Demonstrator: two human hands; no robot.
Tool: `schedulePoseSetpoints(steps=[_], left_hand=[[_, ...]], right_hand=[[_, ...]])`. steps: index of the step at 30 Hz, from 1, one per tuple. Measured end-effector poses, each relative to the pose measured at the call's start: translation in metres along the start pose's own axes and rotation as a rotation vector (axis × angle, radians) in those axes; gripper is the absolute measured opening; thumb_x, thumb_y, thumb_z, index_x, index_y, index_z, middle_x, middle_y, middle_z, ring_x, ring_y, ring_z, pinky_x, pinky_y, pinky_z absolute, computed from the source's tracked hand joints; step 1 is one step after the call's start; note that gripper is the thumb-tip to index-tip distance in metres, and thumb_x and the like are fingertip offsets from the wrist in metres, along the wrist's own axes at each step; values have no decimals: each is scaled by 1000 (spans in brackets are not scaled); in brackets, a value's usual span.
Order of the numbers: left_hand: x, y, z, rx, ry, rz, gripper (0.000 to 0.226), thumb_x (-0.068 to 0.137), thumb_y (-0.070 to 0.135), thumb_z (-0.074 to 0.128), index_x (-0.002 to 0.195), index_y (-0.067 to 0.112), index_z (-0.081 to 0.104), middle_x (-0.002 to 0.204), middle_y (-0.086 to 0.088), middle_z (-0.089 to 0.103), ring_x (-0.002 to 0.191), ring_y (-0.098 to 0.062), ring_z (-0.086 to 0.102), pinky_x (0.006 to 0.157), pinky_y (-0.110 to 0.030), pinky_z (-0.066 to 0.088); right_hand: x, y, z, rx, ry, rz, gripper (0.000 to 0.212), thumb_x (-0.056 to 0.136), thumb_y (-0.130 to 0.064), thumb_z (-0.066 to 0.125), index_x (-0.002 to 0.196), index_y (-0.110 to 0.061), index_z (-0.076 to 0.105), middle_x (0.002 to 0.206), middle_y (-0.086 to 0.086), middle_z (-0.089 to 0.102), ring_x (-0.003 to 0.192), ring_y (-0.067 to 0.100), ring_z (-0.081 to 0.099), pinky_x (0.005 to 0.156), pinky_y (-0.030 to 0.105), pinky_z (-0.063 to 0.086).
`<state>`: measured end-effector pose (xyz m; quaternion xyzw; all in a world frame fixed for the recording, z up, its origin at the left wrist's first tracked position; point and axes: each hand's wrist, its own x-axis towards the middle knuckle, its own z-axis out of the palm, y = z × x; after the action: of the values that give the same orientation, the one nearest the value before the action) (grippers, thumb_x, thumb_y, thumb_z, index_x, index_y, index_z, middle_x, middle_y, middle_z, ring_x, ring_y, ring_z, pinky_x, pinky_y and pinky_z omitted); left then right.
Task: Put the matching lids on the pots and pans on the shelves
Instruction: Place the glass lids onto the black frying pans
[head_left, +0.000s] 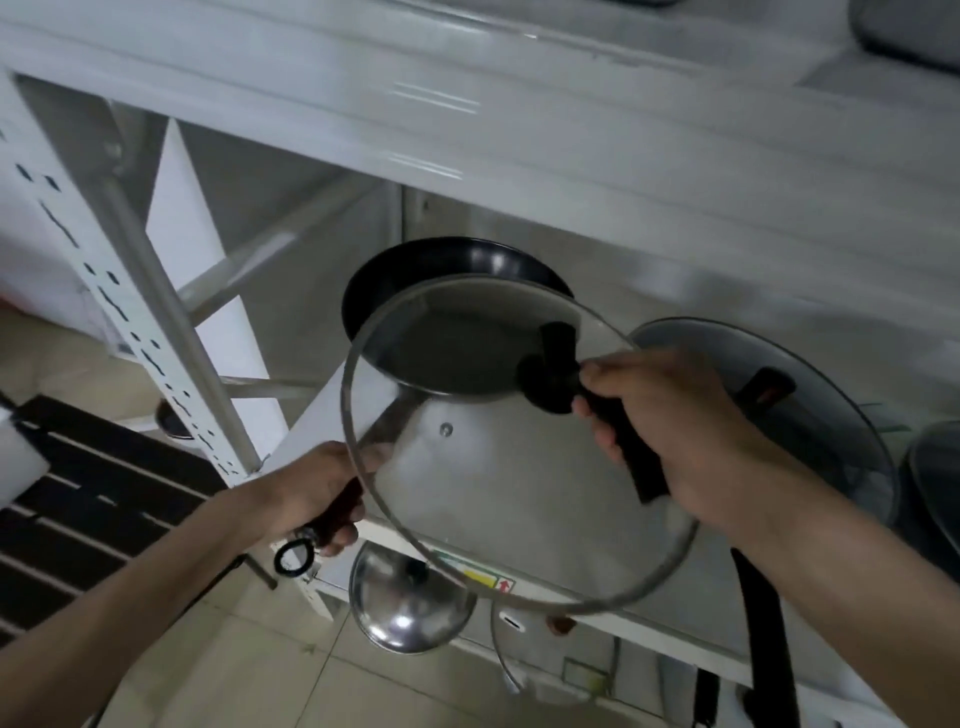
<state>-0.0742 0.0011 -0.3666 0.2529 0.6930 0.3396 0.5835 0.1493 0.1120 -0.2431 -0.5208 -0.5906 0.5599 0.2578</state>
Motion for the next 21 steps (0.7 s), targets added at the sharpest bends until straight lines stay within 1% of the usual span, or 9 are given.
schedulePoseSetpoints(steps=[3,5,7,8,11,15,17,20,21], left_hand=[[-8,-2,5,-17,-1,-39,40,94,43,52,78,9,37,47,-6,41,34,-17,40,37,-22,35],[-14,-6,8,-12,-1,-45,40,95,41,52,78,9,35,46,-6,41,34,-18,40,36,-23,36],[-18,-11,12,5,19,-41,38,95,41,52,80,9,37,47,-8,42,33,-19,41,34,-24,37],[-20,-14,14,20,29,-34,37,95,42,51,81,9,39,47,-8,43,33,-20,41,34,-24,38],[-20,-18,14,35,61,-37,39,95,44,50,81,10,39,46,-8,43,32,-19,40,36,-24,37],[-20,-21,20,30,96,-40,35,94,46,50,77,18,40,44,-5,44,32,-20,41,38,-24,37],[-21,-21,24,32,108,-36,33,94,46,50,82,17,43,42,-3,45,32,-20,42,38,-24,38],[-22,-22,27,47,106,-25,34,95,47,48,92,13,46,43,-3,46,34,-21,44,38,-24,39],[-22,-21,27,46,102,-21,35,95,47,48,93,12,46,44,-4,47,35,-21,44,38,-24,39]], right_hand=[[43,-13,23,-35,51,-14,19,93,-4,56,75,-1,61,56,11,60,27,11,46,31,19,39],[69,-19,38,-43,49,-26,12,93,-2,54,90,6,62,58,12,59,25,9,47,31,17,40],[95,-23,51,-82,36,-36,18,94,-3,53,106,9,60,58,12,60,24,9,47,30,16,41],[107,-23,57,-110,30,-41,21,95,-4,52,110,8,60,58,11,60,23,8,47,30,15,42],[138,-22,73,-170,39,-63,24,95,-8,52,106,9,63,56,10,61,22,9,47,31,16,42],[161,-21,86,-181,51,-51,24,96,-10,51,106,9,62,54,10,59,25,12,46,31,17,41],[171,-19,92,-170,54,-39,26,97,-10,52,111,9,60,53,11,59,21,10,45,30,16,40],[185,-14,100,-156,65,-21,31,96,-9,53,121,9,56,40,9,59,19,10,44,30,15,39],[188,-14,101,-159,67,-15,31,96,-9,53,122,8,56,41,9,59,19,10,44,30,15,39]])
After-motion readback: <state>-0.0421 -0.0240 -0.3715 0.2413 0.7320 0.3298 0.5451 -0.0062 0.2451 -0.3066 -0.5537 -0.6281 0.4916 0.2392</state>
